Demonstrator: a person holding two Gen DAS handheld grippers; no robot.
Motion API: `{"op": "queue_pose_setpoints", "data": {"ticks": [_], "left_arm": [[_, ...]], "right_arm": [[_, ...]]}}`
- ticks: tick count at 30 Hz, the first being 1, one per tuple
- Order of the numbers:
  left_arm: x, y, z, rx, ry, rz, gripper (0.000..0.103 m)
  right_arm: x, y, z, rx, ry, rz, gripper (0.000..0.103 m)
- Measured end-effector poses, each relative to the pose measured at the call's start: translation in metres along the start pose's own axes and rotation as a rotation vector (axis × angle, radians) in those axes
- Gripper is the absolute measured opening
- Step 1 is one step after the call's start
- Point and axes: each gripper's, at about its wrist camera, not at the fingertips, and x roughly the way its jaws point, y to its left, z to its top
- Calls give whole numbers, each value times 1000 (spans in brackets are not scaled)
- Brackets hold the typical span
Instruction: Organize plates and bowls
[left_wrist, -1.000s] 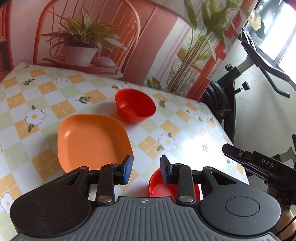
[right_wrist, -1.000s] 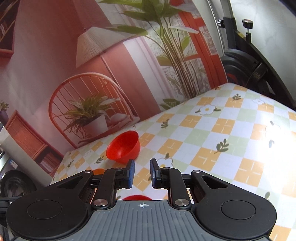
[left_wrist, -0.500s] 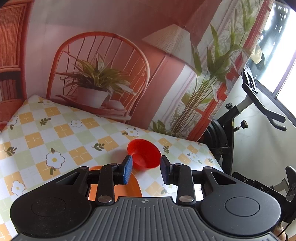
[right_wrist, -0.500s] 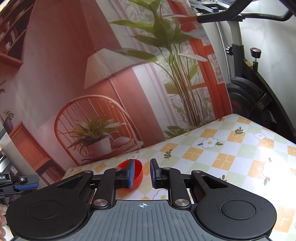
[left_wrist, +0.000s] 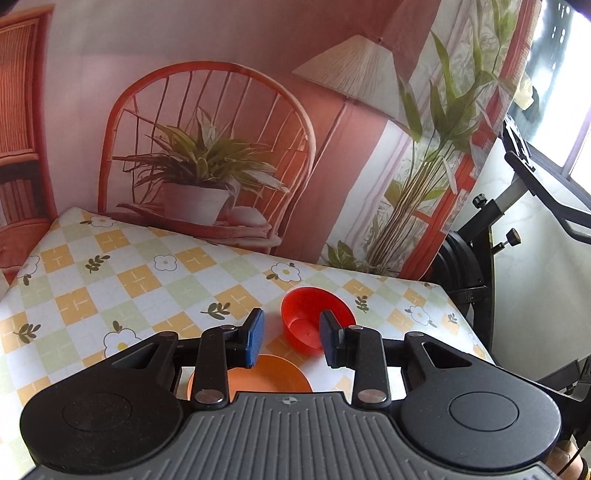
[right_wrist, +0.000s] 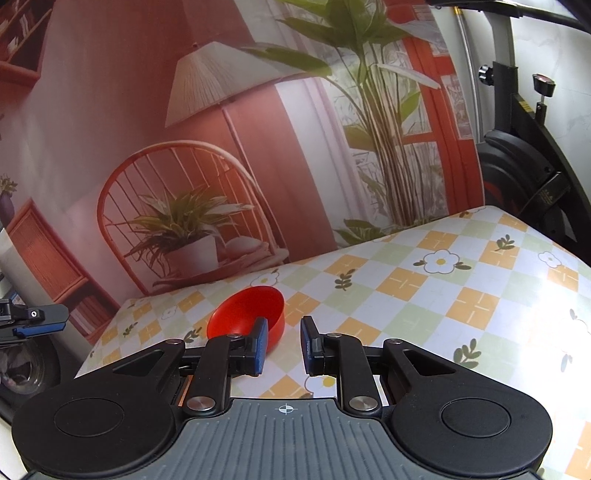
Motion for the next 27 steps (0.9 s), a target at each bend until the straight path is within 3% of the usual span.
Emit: {"op": "queue_pose_setpoints", "data": {"ticks": [8,19,27], "left_arm": [[59,-10,7,50,20,-11,34],[157,-13,3,80,159,-32,34],[194,-9,-4,59,237,-38,33]], "right_arm": [[49,-1,5,-33,53,20,23],[116,-20,11,16,116,62,23],[155,-13,8,6,166,100,23]]}}
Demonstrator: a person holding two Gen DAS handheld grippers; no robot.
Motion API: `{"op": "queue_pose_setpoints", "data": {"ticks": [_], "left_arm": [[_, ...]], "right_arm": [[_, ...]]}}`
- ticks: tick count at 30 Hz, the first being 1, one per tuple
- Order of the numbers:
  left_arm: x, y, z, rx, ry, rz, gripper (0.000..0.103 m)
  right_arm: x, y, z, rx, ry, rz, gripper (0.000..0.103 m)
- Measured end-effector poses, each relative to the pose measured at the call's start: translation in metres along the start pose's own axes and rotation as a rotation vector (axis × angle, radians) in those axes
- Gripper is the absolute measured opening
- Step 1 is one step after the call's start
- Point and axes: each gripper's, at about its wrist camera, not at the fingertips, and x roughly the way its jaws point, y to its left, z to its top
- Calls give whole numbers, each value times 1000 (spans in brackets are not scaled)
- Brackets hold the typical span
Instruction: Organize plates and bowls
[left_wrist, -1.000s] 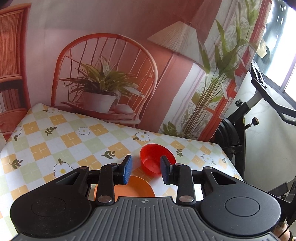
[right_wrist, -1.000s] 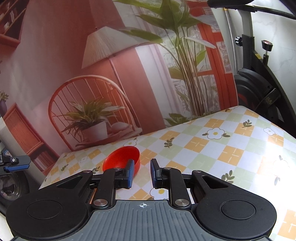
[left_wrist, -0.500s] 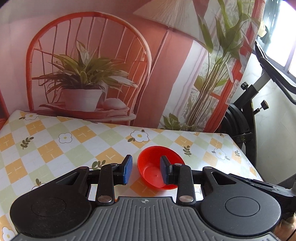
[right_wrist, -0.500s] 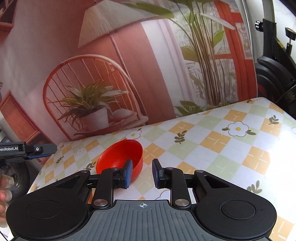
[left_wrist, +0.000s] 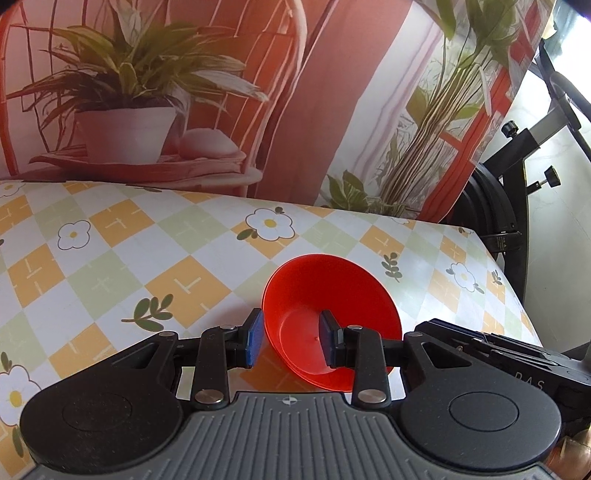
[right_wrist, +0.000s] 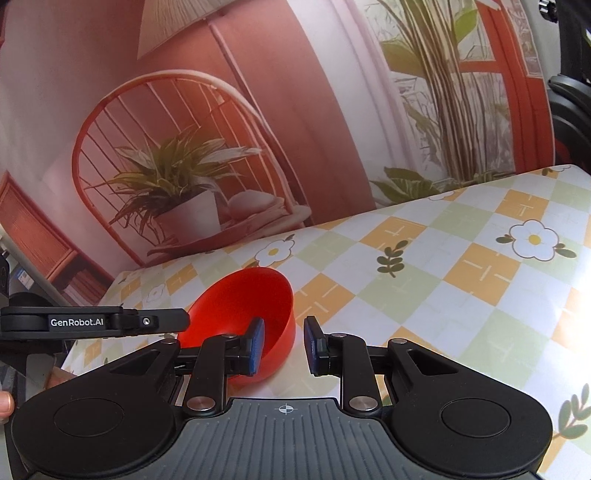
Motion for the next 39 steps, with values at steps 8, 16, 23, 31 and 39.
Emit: {"op": "queue_pose_setpoints", "data": {"ticks": [8,16,23,31,39], "left_arm": [[19,2,-3,-9,43,5,32],[17,-4,-7,8,41,13,13],[-3,-19,-4,44,1,-9,13],[-33,-50,-10,95,-37,-35,13],[-63,-68,-24,119,-63,-63,14]], "right_arm": [[17,-2,0,3,36,11,22],[20,0,-1,-13,52,-4,16],[-1,2,2,-35,16,-28,14],[-44,0,2,-15,-40,-46,13],[-90,7,-5,11,-99,-50,13]]}}
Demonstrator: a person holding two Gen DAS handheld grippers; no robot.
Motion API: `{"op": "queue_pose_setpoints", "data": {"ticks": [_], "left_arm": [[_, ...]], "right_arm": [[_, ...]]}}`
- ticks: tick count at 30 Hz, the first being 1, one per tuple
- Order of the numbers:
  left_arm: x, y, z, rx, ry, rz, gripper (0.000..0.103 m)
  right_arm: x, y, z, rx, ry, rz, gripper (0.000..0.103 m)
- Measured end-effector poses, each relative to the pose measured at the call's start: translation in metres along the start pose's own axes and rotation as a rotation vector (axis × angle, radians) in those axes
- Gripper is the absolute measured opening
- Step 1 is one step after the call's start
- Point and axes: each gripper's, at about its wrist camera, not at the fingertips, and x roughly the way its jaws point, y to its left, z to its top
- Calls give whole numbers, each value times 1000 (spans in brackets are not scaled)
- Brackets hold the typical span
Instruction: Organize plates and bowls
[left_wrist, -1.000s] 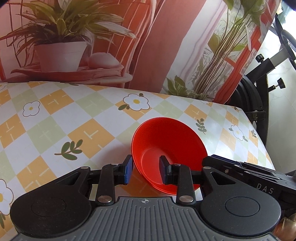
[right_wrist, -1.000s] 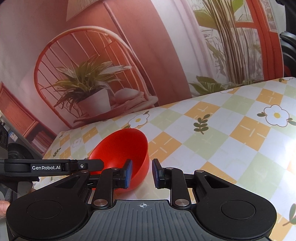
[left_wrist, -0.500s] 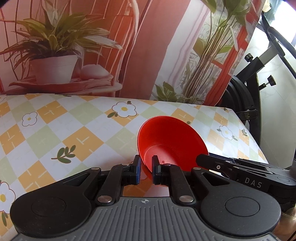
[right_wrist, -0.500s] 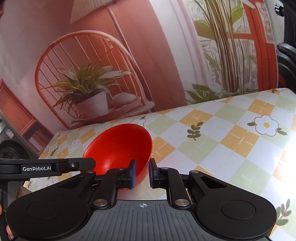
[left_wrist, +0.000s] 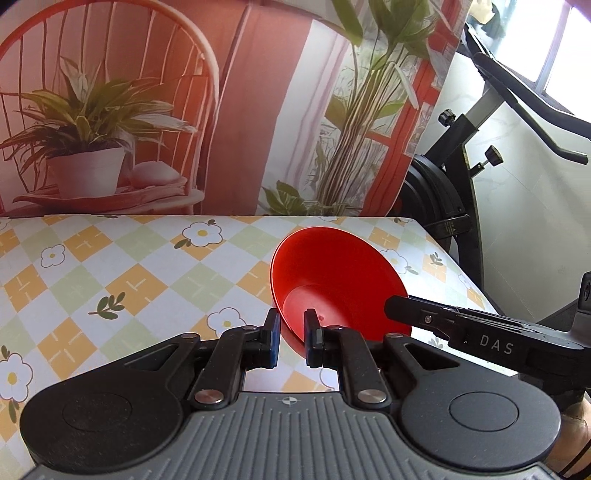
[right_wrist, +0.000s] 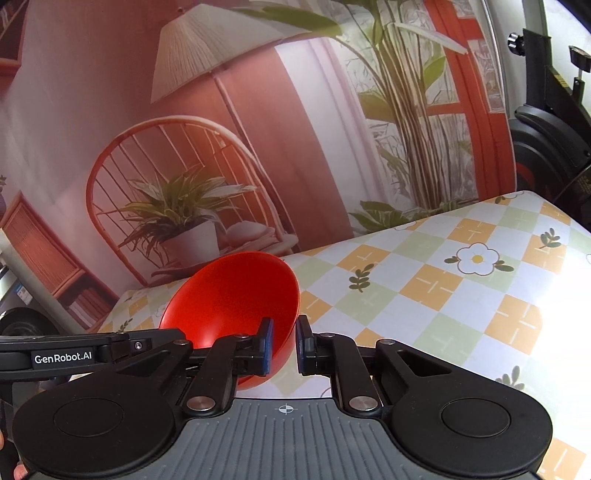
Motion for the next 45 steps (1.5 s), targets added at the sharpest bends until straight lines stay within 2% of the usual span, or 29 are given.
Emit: {"op": "queue_pose_setpoints", "data": {"ticks": [10,24,38,45], "left_arm": [[-36,-13,-17,18,-24,-23,15],[-70,-5,-37,-13,-39,-57,15],[-86,0,-65,-43,-4,-95,16],[-86,3,-84,-77,35,-119,16]], "right_arm": [[-43,13,-14,37,-52,-15,13],[-77,42,-32,43,-61,-19,13],[-98,53,-54,19,-40,-34,13],[-103,50,-69,3,3,-43,13]]}}
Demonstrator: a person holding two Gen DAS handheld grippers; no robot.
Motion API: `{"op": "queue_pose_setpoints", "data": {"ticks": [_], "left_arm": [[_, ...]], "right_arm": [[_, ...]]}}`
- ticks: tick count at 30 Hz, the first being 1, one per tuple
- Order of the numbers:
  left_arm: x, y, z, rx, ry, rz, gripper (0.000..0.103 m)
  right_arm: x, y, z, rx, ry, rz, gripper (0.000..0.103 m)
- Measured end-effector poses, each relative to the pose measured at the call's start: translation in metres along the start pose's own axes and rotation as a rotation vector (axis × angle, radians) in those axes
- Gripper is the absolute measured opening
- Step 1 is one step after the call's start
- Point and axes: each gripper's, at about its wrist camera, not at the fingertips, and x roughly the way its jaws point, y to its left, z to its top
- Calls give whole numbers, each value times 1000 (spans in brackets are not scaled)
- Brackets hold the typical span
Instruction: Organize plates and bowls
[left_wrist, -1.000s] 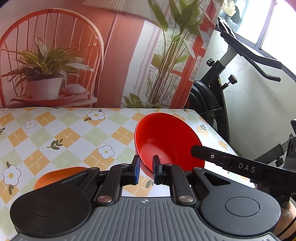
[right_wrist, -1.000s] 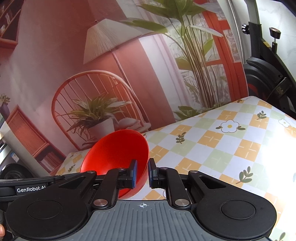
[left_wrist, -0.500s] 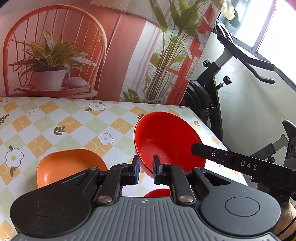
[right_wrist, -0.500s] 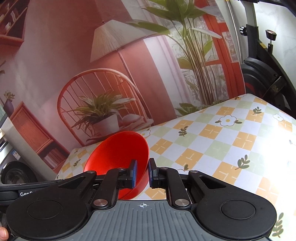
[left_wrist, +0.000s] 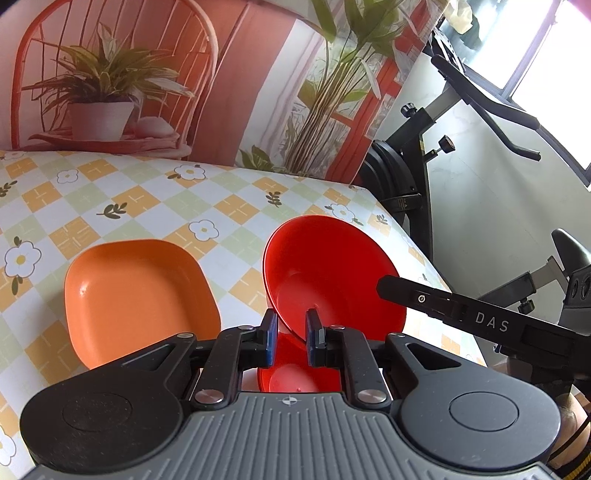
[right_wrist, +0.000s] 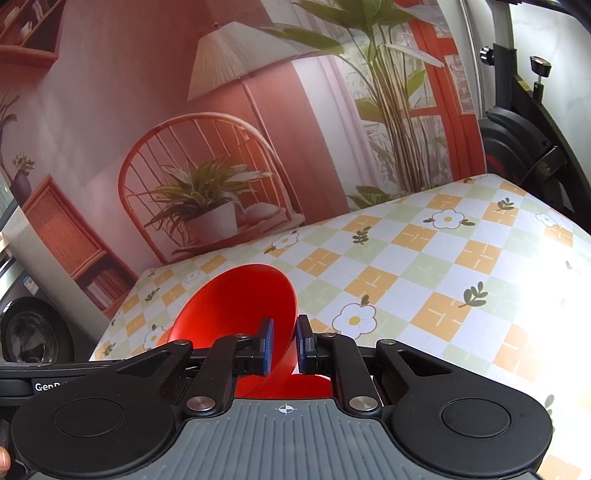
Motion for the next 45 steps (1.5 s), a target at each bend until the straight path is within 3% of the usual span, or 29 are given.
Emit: {"op": "queue_pose_setpoints", "data": {"ticks": [18,45], "left_arm": [[20,-3,-29,1,112,23,16],[30,-5,-41,56,161,65,16]], "right_arm": [[3,-21,-47,23,116,-50,14],[7,-30,-63,35,158,-52,14]]}}
